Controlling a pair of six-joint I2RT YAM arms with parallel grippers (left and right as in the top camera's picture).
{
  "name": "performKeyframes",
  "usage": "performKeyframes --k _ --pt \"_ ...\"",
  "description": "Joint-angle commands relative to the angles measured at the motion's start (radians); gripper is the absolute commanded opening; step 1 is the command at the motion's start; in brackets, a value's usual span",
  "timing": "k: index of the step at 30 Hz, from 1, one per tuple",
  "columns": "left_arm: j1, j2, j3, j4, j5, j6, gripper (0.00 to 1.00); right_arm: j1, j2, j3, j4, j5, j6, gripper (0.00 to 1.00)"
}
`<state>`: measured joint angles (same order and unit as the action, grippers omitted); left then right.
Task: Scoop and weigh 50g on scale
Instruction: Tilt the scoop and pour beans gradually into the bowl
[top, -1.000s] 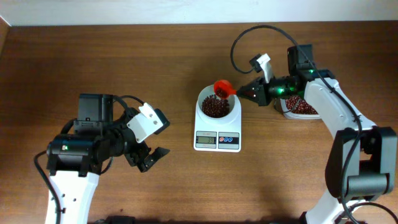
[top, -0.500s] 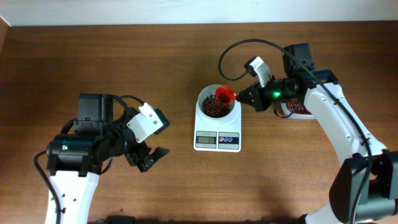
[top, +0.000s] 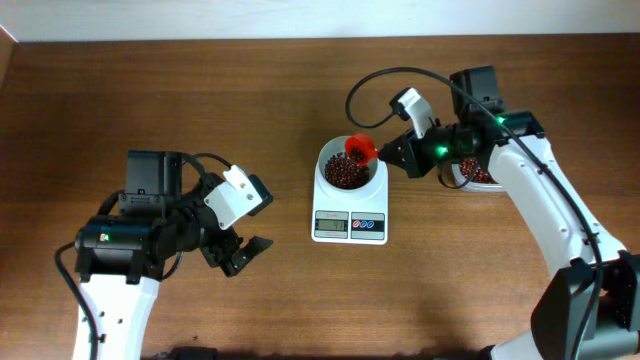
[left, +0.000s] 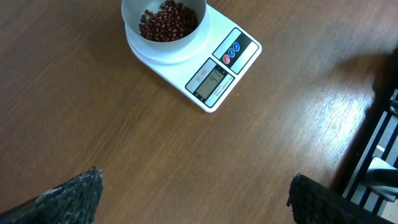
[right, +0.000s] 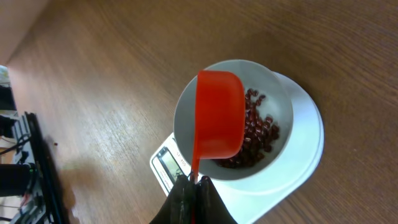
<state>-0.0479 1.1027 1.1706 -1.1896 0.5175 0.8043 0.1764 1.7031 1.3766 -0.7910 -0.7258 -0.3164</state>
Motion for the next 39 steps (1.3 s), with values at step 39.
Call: performKeyframes --k 39 --pt "0.005 -0.002 0.008 -0.002 0.017 0.013 0.99 0.127 -0.062 0.068 -0.047 0.236 0.014 0.04"
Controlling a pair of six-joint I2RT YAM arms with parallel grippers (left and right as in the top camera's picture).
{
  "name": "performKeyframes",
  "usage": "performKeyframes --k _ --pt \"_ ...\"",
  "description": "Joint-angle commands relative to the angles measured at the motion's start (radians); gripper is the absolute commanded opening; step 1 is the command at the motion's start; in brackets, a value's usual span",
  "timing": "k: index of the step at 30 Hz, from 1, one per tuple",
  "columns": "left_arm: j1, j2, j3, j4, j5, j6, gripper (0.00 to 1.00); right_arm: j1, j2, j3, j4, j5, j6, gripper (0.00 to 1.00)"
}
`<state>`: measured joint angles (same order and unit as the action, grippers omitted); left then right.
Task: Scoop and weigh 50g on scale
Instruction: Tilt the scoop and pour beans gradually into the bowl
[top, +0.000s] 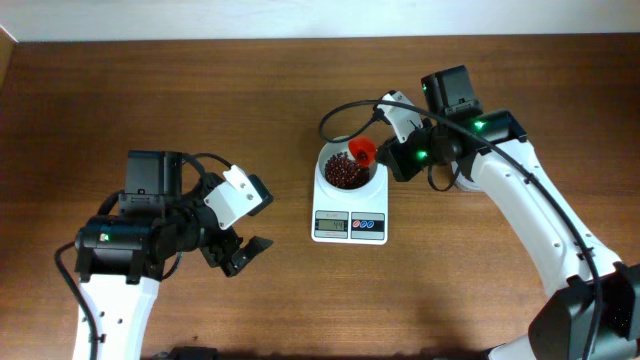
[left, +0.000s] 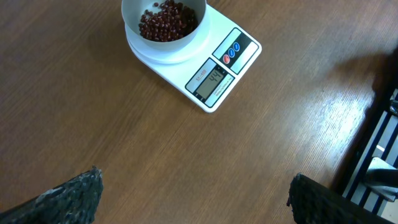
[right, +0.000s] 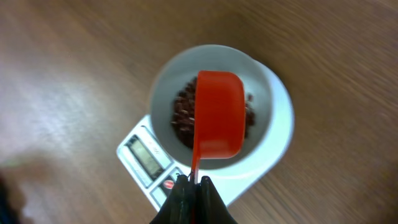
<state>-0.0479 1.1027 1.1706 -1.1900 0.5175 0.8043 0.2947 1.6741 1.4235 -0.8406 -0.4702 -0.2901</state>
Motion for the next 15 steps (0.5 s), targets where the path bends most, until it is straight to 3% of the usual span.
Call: performKeyframes --k 1,3,5,7,9,11,13,15 --pt "0.005 -0.002 0.008 -0.001 0.017 0.013 0.99 0.009 -0.03 0.021 0.002 0.043 0.014 0.04" --pt "0.005 -0.002 0.008 -0.001 0.017 0.013 0.99 0.009 -0.034 0.021 0.001 -0.071 -0.057 0.04" --pt "0.005 -0.002 0.008 -0.001 0.017 0.013 0.99 0.009 -0.029 0.021 0.006 0.069 0.012 0.04" --pt "0.005 -0.002 0.008 -0.001 0.017 0.013 0.99 0.009 -0.032 0.021 -0.007 -0.005 -0.053 0.04" --pt "0.005 -0.002 0.008 -0.001 0.017 0.013 0.99 0.009 -0.029 0.021 0.006 0.104 0.029 0.04" --pt "0.005 -0.002 0.008 -0.001 0.017 0.013 0.99 0.009 -0.03 0.021 0.006 -0.026 -0.067 0.04" --pt "0.005 -0.002 0.008 -0.001 0.017 0.013 0.99 0.009 -0.029 0.021 -0.002 0.041 -0.01 0.04" --pt "0.005 -0.002 0.008 -0.001 0.017 0.013 0.99 0.009 -0.029 0.021 -0.019 -0.109 -0.115 0.04"
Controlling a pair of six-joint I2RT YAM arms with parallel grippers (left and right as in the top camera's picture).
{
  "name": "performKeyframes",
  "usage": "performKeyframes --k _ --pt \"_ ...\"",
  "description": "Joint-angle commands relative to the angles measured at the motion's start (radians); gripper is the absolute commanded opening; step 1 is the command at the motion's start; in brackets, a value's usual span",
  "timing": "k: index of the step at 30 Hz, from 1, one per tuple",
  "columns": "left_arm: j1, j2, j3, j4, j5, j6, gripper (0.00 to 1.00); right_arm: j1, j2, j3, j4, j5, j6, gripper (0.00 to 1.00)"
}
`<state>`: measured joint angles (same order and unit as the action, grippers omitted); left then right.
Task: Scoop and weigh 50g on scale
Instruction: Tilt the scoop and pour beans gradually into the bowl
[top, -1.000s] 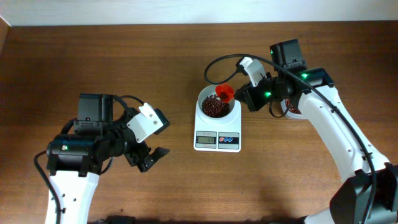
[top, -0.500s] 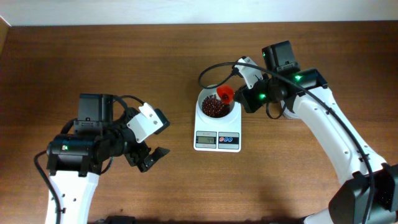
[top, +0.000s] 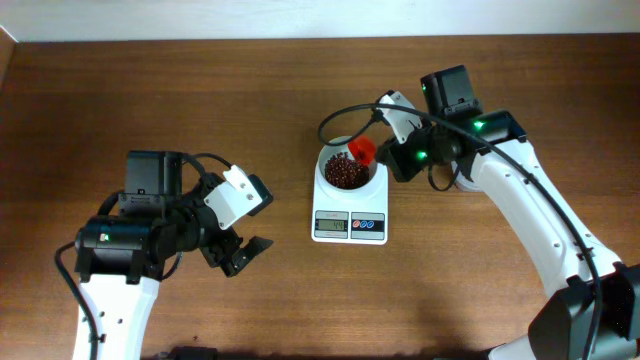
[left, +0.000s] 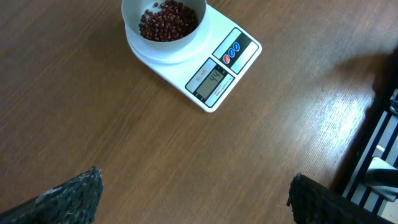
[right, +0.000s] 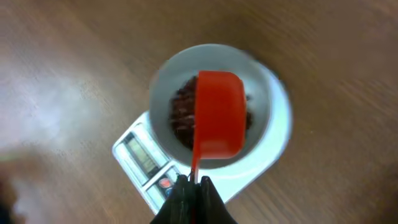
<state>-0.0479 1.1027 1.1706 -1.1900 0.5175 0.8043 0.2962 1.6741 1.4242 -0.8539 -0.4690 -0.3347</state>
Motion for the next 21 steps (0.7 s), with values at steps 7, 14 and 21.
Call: performKeyframes --k 7,14,21 --pt "0.005 -0.002 0.008 -0.001 0.017 0.013 0.99 0.008 -0.028 0.02 0.023 0.039 0.013 0.04" --pt "0.005 -0.002 0.008 -0.001 0.017 0.013 0.99 0.018 -0.028 0.02 0.019 0.061 -0.043 0.04" --pt "0.005 -0.002 0.008 -0.001 0.017 0.013 0.99 0.019 -0.028 0.02 0.017 0.054 -0.081 0.04"
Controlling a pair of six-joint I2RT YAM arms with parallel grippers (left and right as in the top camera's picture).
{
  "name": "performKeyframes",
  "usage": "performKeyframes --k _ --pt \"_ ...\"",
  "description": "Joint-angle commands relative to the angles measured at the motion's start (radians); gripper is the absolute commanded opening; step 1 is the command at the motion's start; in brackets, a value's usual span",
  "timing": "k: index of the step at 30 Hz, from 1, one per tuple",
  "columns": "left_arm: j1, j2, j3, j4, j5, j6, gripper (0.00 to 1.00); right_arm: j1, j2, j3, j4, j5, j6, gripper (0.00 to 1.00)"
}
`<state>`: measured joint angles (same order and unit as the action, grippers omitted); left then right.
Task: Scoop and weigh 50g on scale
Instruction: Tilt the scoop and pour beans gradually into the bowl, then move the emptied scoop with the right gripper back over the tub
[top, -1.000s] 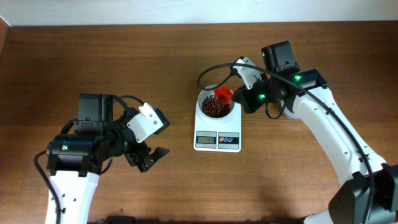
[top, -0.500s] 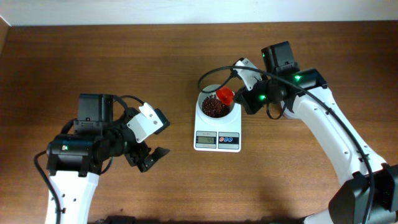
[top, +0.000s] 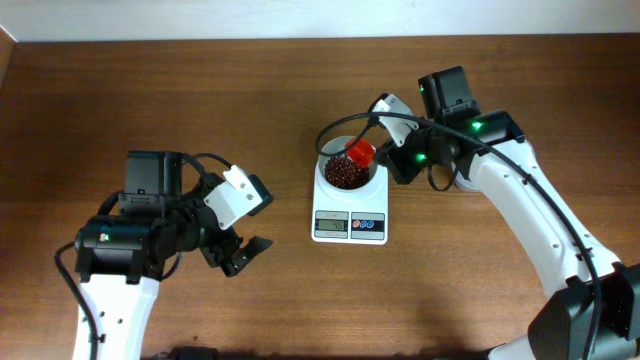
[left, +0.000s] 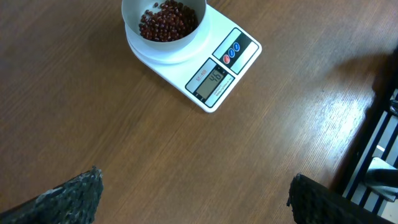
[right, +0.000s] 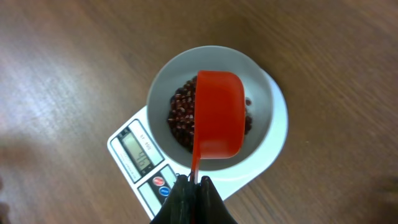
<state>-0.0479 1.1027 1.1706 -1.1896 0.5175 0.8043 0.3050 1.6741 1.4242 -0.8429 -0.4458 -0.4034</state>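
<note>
A white scale (top: 349, 225) stands mid-table carrying a white bowl (top: 330, 158) of dark red beans (left: 166, 22). Its display (left: 213, 78) reads about 46 in the left wrist view. My right gripper (right: 194, 182) is shut on the thin handle of a red scoop (right: 219, 121), whose cup hangs turned over above the bowl's beans. In the overhead view the red scoop (top: 360, 152) sits over the bowl's upper right. My left gripper (top: 243, 255) is open over bare wood left of the scale, holding nothing; its fingertips (left: 74, 193) show at the frame's bottom corners.
The brown wooden table (top: 250, 90) runs to a pale wall at the back. A black cable (top: 335, 120) loops from the right arm above the bowl. A dark rack with white slats (left: 379, 149) shows at the left wrist view's right edge.
The scale's reading has gone from about 44 to about 46. The red scoop has stayed over the bowl with the right wrist slightly shifted. My left arm has not moved.
At first the scoop was held over the bowl's upper right, the reading about 41. Then the right arm stood further left with the scoop over the beans, reading about 44. That held, and now the display shows about 46.
</note>
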Motion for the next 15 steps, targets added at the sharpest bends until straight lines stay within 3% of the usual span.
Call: performKeyframes --k 1,5,7,9,10,11,15 --pt "0.005 -0.002 0.008 -0.002 0.017 0.013 0.99 0.01 -0.028 0.02 0.013 0.053 0.022 0.04" --pt "0.005 -0.002 0.008 -0.001 0.017 0.013 0.99 0.001 -0.028 0.02 0.02 -0.044 0.001 0.04" --pt "0.005 -0.002 0.008 -0.001 0.017 0.013 0.99 0.018 -0.028 0.02 -0.006 -0.035 -0.024 0.04" --pt "0.005 -0.002 0.008 -0.001 0.017 0.013 0.99 0.029 -0.028 0.02 -0.006 0.106 -0.025 0.04" --pt "0.005 -0.002 0.008 -0.001 0.017 0.013 0.99 0.029 -0.028 0.02 0.02 0.106 0.048 0.04" --pt "0.005 -0.002 0.008 -0.001 0.017 0.013 0.99 0.032 -0.028 0.02 0.028 0.026 0.036 0.04" --pt "0.005 -0.002 0.008 -0.002 0.017 0.013 0.99 0.041 -0.028 0.02 0.056 0.041 0.028 0.04"
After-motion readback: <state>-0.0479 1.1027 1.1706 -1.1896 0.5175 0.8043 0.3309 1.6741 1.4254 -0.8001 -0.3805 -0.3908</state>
